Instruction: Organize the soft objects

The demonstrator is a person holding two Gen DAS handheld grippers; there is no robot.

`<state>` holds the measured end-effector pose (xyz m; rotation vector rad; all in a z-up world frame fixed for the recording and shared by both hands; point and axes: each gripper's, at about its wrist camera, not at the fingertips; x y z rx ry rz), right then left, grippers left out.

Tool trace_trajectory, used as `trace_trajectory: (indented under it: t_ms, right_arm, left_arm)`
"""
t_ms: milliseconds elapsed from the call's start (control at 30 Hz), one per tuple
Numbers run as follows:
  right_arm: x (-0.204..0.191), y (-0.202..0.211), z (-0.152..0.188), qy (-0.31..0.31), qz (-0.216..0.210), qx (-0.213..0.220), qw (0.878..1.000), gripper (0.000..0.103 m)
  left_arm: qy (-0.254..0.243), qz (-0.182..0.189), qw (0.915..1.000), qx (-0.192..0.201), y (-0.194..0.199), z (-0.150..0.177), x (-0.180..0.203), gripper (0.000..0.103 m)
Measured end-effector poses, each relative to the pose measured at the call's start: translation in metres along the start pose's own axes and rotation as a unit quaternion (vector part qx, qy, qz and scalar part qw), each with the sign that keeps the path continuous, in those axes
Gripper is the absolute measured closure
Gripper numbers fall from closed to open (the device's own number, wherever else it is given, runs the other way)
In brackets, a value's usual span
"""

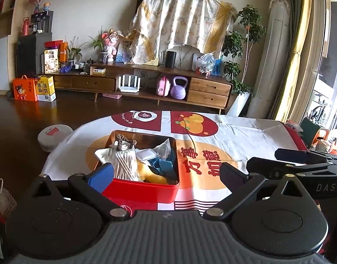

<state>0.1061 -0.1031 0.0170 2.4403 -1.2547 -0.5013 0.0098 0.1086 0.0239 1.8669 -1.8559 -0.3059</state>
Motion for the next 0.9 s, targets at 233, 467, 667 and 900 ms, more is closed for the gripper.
trace_trajectory:
  t_ms: [233, 467, 667, 900]
  right_arm:
    - [-0.0016, -0.0007, 0.0013, 0.0, -0.001, 0.0, 1.0, 0.0]
    - [-0.0009, -0.0005, 0.0007, 0.0, -0.001, 0.0, 1.0, 0.0]
    - [-0.0019, -0.0005, 0.0016, -0.002, -0.003, 0.0, 1.0, 0.0]
    - [-0.0019, -0.0007, 0.002, -0.001, -0.001, 0.0, 1.0, 0.0]
  left_arm:
    - [-0.001, -0.003, 1.0, -0.002, 0.0002, 0.0009, 0.0, 0.0]
    - [-0.004, -0.006, 1.0, 0.002, 0.0029, -0.0005, -0.0015, 0.0]
    - [-0.007, -0.01, 0.9999, 0.01, 0.0067, -0.0017, 0.0004, 0.0]
    - [-0.007, -0.009, 0.9999, 0.01, 0.0061, -0.0008, 0.0031, 0.0]
Point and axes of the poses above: each gripper's, at about its wrist camera, not at the fingertips, and y roughly against the way its jaws point, x to its right, z to its underside, and after that the axes turned 4 degrees about z, right-handed
